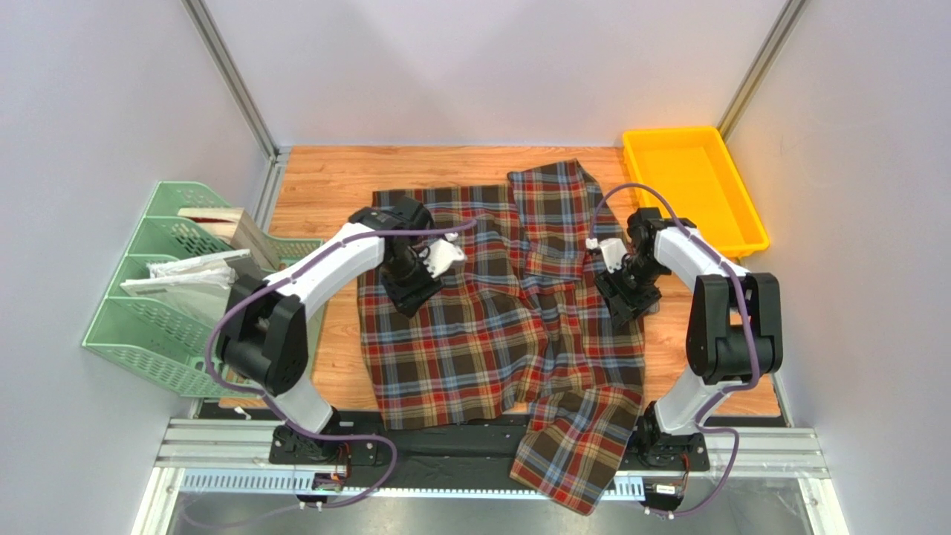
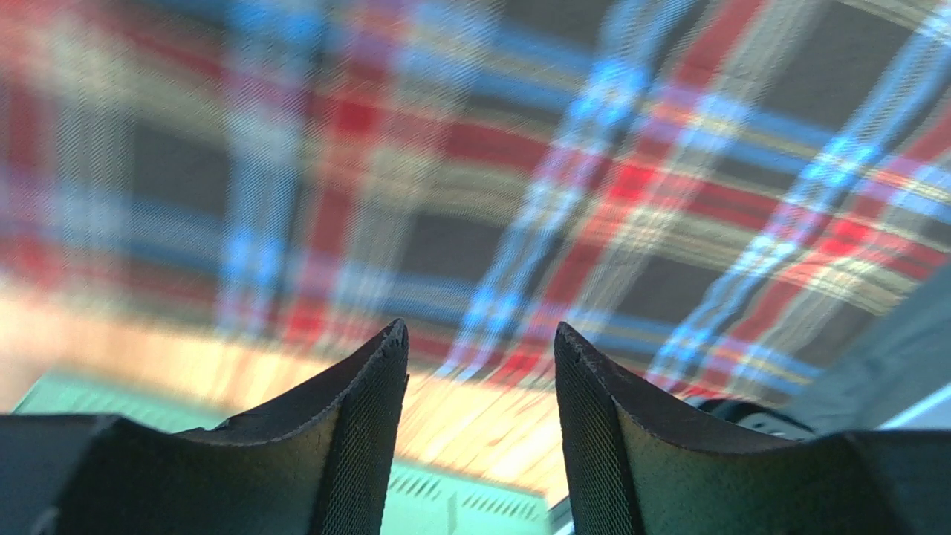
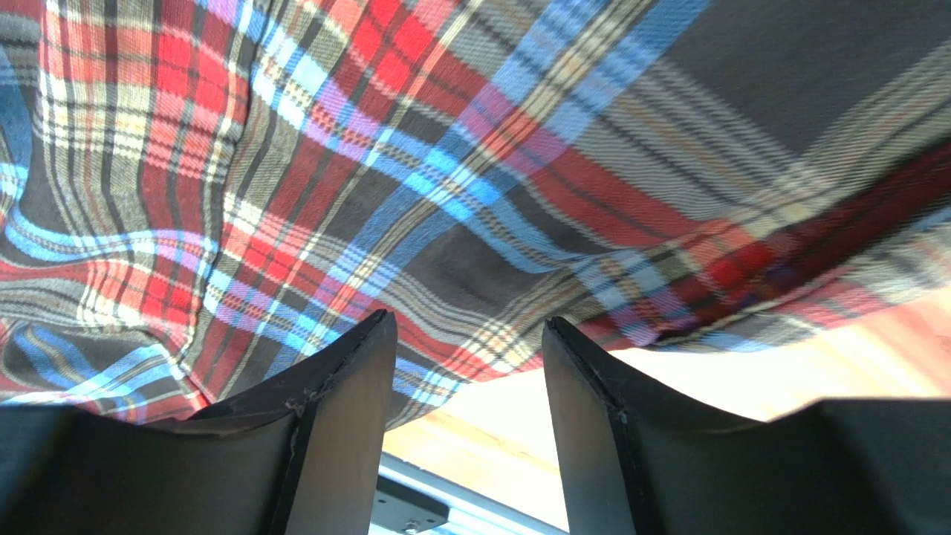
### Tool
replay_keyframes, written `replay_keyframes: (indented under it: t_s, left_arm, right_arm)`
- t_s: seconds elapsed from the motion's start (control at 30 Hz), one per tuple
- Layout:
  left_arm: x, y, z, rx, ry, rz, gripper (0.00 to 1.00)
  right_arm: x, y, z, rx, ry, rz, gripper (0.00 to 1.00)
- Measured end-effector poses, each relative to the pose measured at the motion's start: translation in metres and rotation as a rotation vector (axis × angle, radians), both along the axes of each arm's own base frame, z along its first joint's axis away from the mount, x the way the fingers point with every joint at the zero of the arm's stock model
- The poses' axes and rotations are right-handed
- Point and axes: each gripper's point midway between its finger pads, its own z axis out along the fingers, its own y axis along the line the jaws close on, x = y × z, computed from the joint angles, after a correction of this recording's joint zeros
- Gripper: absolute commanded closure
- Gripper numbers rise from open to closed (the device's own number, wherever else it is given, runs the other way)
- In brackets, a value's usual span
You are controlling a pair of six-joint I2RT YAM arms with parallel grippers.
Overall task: Fold and stack the long sleeve shirts
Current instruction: Flatten the shirt out
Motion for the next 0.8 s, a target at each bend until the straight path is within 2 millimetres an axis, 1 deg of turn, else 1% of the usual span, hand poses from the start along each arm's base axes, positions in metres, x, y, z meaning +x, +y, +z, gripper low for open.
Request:
replay_keyframes:
  t_s: [0.03, 0.1, 0.13, 0.2, 0.23, 0.27, 0.3, 0.47, 0.6, 0.67, 0.73, 0.8]
  left_arm:
    - [-0.004, -0.005, -0.006, 0.000, 0.022, -0.011, 0.46]
    - [-0.013, -0.001, -0.030, 0.040, 0.091, -0.007, 0.47]
    - [-0.018, 0.005, -0.045, 0.071, 0.134, 0.001, 0.47]
    - [-0.032, 0.021, -0.069, 0.143, 0.209, 0.010, 0.49]
    - [-0.039, 0.029, -0.076, 0.181, 0.238, 0.015, 0.49]
    - [-0.044, 0.038, -0.077, 0.218, 0.259, 0.015, 0.50]
    - [-0.045, 0.042, -0.077, 0.236, 0.258, 0.015, 0.50]
    - [-0.039, 0.061, -0.079, 0.320, 0.240, 0.002, 0.52]
    - [-0.031, 0.088, -0.079, 0.389, 0.237, 0.008, 0.46]
    - [-0.028, 0.101, -0.079, 0.407, 0.241, 0.023, 0.44]
    - [-0.026, 0.108, -0.078, 0.408, 0.246, 0.025, 0.42]
    - [-0.026, 0.111, -0.077, 0.401, 0.248, 0.017, 0.40]
  right_arm:
    - [0.003, 0.000, 0.001, -0.002, -0.009, 0.003, 0.45]
    - [0.006, -0.002, 0.003, -0.012, -0.019, 0.012, 0.45]
    - [0.007, -0.004, 0.003, -0.021, -0.021, 0.017, 0.46]
    - [0.009, -0.009, 0.002, -0.045, -0.018, 0.029, 0.46]
    - [0.012, -0.011, 0.000, -0.058, -0.014, 0.037, 0.46]
    - [0.013, -0.013, -0.003, -0.069, -0.008, 0.045, 0.46]
    - [0.014, -0.015, -0.006, -0.080, 0.001, 0.054, 0.46]
    - [0.009, -0.020, -0.015, -0.118, 0.043, 0.092, 0.46]
    - [0.006, -0.019, -0.017, -0.129, 0.051, 0.111, 0.46]
    - [-0.003, -0.017, -0.021, -0.134, 0.074, 0.130, 0.46]
    - [-0.014, -0.015, -0.025, -0.151, 0.105, 0.159, 0.46]
    - [-0.028, -0.010, -0.025, -0.163, 0.127, 0.206, 0.46]
